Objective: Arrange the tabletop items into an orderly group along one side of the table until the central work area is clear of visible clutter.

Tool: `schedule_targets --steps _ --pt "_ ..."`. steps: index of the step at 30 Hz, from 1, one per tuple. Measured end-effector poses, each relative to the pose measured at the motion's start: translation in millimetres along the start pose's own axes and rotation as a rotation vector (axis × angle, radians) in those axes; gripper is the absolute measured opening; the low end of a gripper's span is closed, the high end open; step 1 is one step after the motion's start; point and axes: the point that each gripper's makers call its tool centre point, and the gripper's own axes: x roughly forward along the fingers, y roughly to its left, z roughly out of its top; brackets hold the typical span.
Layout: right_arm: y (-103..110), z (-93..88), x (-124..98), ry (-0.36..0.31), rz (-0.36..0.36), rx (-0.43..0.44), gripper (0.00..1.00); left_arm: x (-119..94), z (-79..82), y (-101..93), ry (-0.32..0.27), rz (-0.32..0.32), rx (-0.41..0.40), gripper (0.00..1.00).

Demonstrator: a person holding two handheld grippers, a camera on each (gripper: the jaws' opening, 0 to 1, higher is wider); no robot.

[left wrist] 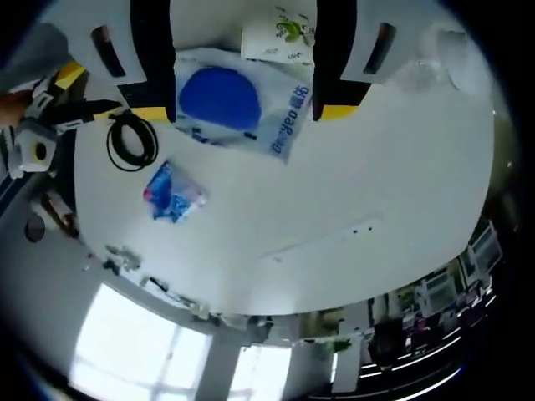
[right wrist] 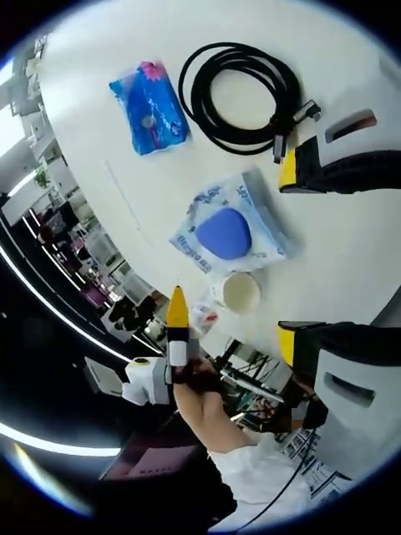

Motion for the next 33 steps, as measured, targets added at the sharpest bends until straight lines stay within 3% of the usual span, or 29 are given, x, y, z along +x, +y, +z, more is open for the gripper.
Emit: schedule_targets --steps 6,23,33 --pt "1 -9.2 8 0.03 0.005 0.013 0.58 12 0.8 8.4 0.008 0.022 -0.033 0.65" --pt "7 -18.8 40 0.111 0.015 -0.026 0.53 34 -17.2 19.9 0.118 0.069 -0.053 0.64" --pt "0 -20.6 51 0.11 -0.003 0.002 0.46 42 -28.9 18.4 0.146 0.032 -0.125 0.63"
